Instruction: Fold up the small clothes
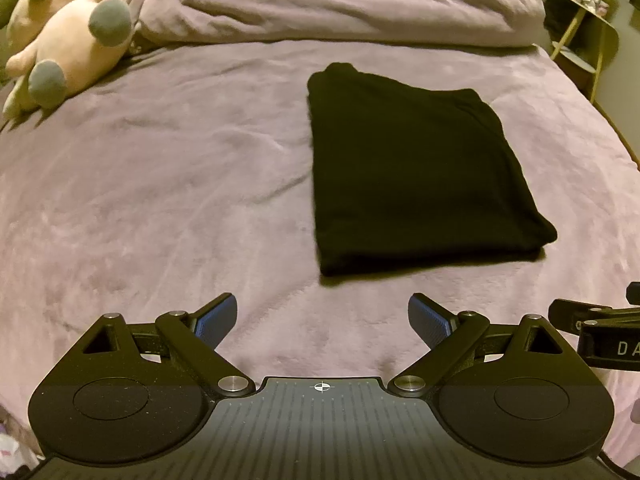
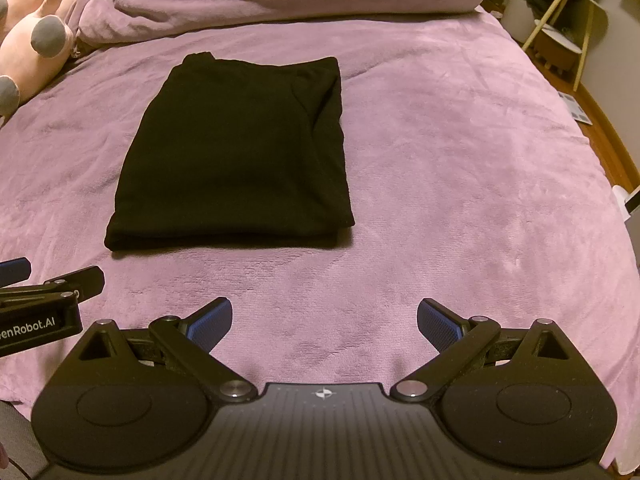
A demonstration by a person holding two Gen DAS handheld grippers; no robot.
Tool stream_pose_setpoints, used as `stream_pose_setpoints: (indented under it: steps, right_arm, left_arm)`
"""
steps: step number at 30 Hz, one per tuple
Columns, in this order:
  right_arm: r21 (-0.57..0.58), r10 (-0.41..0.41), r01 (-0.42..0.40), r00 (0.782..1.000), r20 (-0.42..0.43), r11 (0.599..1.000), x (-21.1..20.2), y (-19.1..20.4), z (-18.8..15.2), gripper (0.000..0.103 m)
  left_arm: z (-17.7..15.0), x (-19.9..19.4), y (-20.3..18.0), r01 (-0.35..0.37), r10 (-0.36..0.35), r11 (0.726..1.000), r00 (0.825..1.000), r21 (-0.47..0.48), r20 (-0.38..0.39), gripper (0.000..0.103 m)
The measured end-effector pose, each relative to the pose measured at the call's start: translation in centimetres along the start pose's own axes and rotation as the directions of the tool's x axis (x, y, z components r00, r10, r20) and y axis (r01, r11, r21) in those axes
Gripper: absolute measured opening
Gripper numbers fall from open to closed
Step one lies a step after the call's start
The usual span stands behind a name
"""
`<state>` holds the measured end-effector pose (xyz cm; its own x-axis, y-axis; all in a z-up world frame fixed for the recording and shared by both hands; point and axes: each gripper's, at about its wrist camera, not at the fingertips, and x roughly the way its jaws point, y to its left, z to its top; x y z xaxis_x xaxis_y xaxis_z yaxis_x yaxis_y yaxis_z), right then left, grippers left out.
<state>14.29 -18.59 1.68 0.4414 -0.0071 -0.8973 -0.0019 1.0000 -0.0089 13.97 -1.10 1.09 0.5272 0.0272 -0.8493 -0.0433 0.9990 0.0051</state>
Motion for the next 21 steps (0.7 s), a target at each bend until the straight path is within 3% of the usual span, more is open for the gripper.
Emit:
stream_pose_setpoints:
  steps: [21]
  right_arm:
    - [0.001, -0.001, 0.001, 1.000, 0.000, 1.000, 0.09, -0.12, 0.01, 0.099]
  left_arm:
    - [-0.15, 0.09, -0.55, -0.020, 0.020, 1.000, 1.000, 0.017, 0.007, 0.097]
